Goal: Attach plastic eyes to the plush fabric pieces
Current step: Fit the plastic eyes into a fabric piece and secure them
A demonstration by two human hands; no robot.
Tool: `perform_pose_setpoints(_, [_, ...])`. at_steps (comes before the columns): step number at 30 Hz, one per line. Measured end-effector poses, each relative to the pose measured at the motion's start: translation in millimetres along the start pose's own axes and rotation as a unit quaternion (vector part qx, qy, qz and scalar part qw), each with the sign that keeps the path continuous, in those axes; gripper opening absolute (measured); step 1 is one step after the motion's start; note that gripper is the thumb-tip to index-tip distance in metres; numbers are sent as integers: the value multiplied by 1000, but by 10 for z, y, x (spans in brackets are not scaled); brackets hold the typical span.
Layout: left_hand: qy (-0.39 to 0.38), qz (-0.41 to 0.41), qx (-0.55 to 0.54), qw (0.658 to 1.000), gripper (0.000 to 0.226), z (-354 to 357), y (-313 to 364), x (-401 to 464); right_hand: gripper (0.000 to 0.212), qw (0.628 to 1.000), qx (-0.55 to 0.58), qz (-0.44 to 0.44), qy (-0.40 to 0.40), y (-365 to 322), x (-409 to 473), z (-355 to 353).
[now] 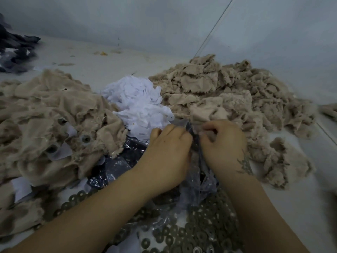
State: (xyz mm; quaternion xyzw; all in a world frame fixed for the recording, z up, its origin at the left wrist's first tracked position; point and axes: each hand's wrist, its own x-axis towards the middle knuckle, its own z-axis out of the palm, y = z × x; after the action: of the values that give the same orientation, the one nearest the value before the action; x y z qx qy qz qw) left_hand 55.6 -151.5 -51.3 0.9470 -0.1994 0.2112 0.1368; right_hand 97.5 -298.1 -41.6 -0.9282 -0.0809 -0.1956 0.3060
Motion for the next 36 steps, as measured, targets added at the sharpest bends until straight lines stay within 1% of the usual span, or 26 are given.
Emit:
perform_pose_setpoints(2, [38, -77, -130, 988, 21, -85, -28, -23, 9, 993, 92, -64, 28, -251, -135, -17])
perform_pose_setpoints(3, [54, -119, -190, 973, 27, -134, -54, -37, 11, 987, 123, -100, 38, -357, -199, -16])
perform_pose_setpoints(5, [76, -184, -294, 935, 39, -232, -111, -80, 16, 968, 152, -187, 68, -498, -306, -5])
perform_pose_setpoints(7, [86, -216, -397, 888, 39, -313, -184, -157, 21, 949, 174, -250, 81, -576, -392, 15])
perform_pose_setpoints(8, [83, -227, -434, 868, 36, -346, -215, -200, 26, 945, 190, -255, 75, -605, -422, 20])
perform_pose_setpoints(9, [79, -234, -457, 855, 31, -384, -238, -251, 32, 946, 209, -239, 62, -626, -444, 22])
perform_pose_setpoints(10, [80, -239, -474, 844, 25, -407, -265, -310, 39, 951, 228, -205, 43, -639, -461, 24])
perform_pose_setpoints(11, [86, -246, -496, 828, 18, -418, -295, -367, 45, 955, 251, -157, 14, -646, -476, 27])
perform_pose_setpoints(12, [94, -260, -523, 806, 16, -425, -324, -421, 49, 956, 270, -108, -25, -647, -490, 30])
perform_pose_setpoints(13, [98, -278, -554, 778, 17, -440, -345, -472, 48, 956, 276, -69, -69, -645, -500, 35])
perform_pose_setpoints(15, [95, -302, -613, 724, 20, -477, -358, -555, 31, 949, 272, -44, -151, -649, -517, 67])
perform_pose_setpoints(16, [93, -306, -630, 707, 21, -492, -360, -588, 25, 939, 285, -45, -189, -670, -541, 85])
perform_pose_setpoints(17, [94, -310, -639, 698, 22, -504, -364, -618, 29, 928, 297, -54, -217, -692, -570, 104])
perform_pose_setpoints(18, [97, -316, -644, 690, 23, -505, -375, -643, 33, 925, 294, -69, -229, -718, -593, 118])
perform_pose_setpoints(20, [120, -333, -647, 675, 23, -512, -399, -684, 40, 937, 263, -90, -211, -757, -621, 123])
perform_pose_setpoints(21, [139, -343, -651, 663, 23, -526, -407, -698, 45, 945, 249, -90, -191, -755, -630, 128])
perform_pose_setpoints(23, [174, -361, -665, 630, 20, -555, -435, -730, 45, 959, 220, -76, -160, -721, -626, 147])
perform_pose_setpoints(24, [174, -365, -679, 613, 18, -576, -447, -739, 46, 964, 206, -73, -153, -706, -625, 157])
perform_pose_setpoints(27, [149, -362, -715, 579, 49, -711, -409, -758, 49, 954, 219, -78, -187, -714, -658, 169])
perform_pose_setpoints(30, [167, -361, -735, 549, 72, -795, -383, -772, 49, 948, 221, -89, -209, -745, -697, 201])
perform_pose_setpoints(31, [178, -362, -743, 534, 75, -814, -381, -775, 48, 948, 222, -84, -214, -753, -709, 207])
perform_pose_setpoints(33, [183, -357, -770, 495, 69, -837, -373, -769, 44, 935, 258, -23, -243, -776, -702, 206])
perform_pose_setpoints(35, [162, -364, -796, 455, 62, -835, -385, -782, 38, 906, 308, 47, -287, -811, -700, 195])
perform_pose_setpoints(36, [147, -363, -807, 442, 58, -828, -392, -794, 34, 906, 303, 54, -292, -824, -700, 194])
